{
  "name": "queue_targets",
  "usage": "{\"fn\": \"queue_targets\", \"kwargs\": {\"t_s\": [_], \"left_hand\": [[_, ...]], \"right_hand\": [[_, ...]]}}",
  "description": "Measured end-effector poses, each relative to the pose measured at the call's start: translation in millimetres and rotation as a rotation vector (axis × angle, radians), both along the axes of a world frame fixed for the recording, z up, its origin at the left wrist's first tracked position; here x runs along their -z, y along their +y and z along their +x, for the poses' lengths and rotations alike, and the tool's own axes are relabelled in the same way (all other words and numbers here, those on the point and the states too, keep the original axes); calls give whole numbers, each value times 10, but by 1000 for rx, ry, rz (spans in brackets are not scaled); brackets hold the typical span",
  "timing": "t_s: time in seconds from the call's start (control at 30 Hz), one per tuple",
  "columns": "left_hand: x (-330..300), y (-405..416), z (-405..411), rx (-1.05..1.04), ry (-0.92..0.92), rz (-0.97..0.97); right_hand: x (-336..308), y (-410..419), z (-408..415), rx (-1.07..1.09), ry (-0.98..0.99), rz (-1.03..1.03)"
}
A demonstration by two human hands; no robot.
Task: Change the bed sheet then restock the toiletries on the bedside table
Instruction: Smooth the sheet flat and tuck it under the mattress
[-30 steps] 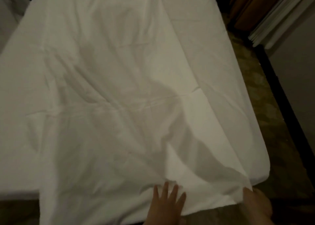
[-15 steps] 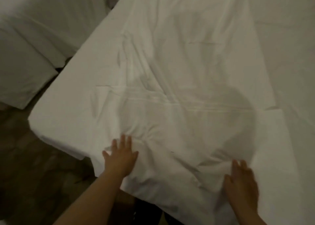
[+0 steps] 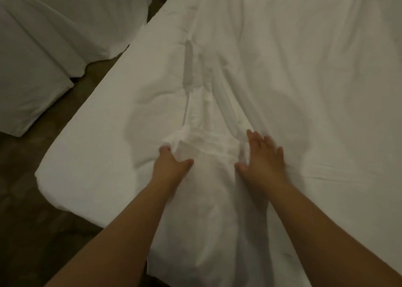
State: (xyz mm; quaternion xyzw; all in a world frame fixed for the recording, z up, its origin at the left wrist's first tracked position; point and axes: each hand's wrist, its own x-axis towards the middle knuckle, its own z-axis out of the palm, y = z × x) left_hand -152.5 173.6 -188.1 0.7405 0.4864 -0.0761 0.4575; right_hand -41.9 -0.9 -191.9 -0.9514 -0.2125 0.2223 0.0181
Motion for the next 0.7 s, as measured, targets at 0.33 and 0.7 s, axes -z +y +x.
{"fn": "queue_targets", "kwargs": {"t_s": [0.33, 0.7], "left_hand": [[1, 285, -469, -173, 144, 216], [203, -1133, 649, 1067, 175, 554]], "right_hand": [[74, -61, -85, 56, -202, 264], [-55, -2202, 336, 374, 39, -84]]}}
